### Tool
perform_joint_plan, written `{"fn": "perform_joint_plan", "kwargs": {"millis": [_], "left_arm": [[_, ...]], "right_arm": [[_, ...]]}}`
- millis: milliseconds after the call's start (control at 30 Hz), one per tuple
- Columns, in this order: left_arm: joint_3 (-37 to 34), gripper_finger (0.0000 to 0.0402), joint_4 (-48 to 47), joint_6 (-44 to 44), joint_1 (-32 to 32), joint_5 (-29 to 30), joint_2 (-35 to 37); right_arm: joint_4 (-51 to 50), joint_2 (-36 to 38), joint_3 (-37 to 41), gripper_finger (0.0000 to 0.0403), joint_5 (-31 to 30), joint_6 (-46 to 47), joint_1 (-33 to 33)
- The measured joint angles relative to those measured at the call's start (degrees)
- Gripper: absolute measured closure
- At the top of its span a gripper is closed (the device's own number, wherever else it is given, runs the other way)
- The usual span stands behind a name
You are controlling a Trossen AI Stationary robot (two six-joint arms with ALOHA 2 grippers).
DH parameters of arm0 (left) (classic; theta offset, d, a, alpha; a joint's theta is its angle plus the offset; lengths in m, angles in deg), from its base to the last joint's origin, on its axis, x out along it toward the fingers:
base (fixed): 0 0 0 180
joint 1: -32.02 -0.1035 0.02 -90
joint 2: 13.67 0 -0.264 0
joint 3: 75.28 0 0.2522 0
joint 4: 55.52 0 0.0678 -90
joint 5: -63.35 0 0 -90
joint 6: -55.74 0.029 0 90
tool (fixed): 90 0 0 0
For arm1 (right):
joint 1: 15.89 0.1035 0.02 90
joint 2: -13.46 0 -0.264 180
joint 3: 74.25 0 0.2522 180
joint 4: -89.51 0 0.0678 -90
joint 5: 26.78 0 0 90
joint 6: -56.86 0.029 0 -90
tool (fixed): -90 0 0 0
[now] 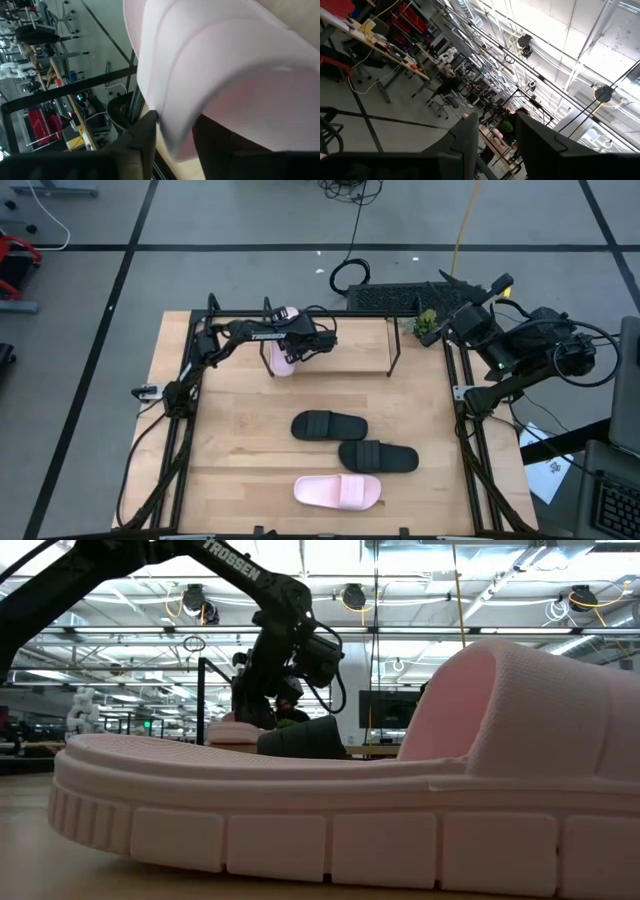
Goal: Pick and place slides into the shelf
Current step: Put the top pink slipper on the shelf, then put the pink slipper on the shelf
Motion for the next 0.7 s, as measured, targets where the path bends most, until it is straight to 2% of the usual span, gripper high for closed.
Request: {"fn": "perform_joint_plan", "kwargs": {"millis": [233, 533, 700], "left_arm": [[0.08, 0.0237, -2.28, -0.52, 1.99, -0.18, 0.02], [4.16, 0.0212, -7.00, -4.20, 4.78, -0.63, 0.24], [6.19, 0.0203, -7.02, -3.14, 7.05, -6.28, 0.75]], "right_arm": [[0.01, 0.00, 0.00, 0.0284, 0.00, 0.00, 0.00], [0.02, 0.00, 0.00, 0.0284, 0.00, 0.01, 0.01], [0.02, 0.01, 0.00, 0.0284, -0.04, 0.00, 0.01]]}}
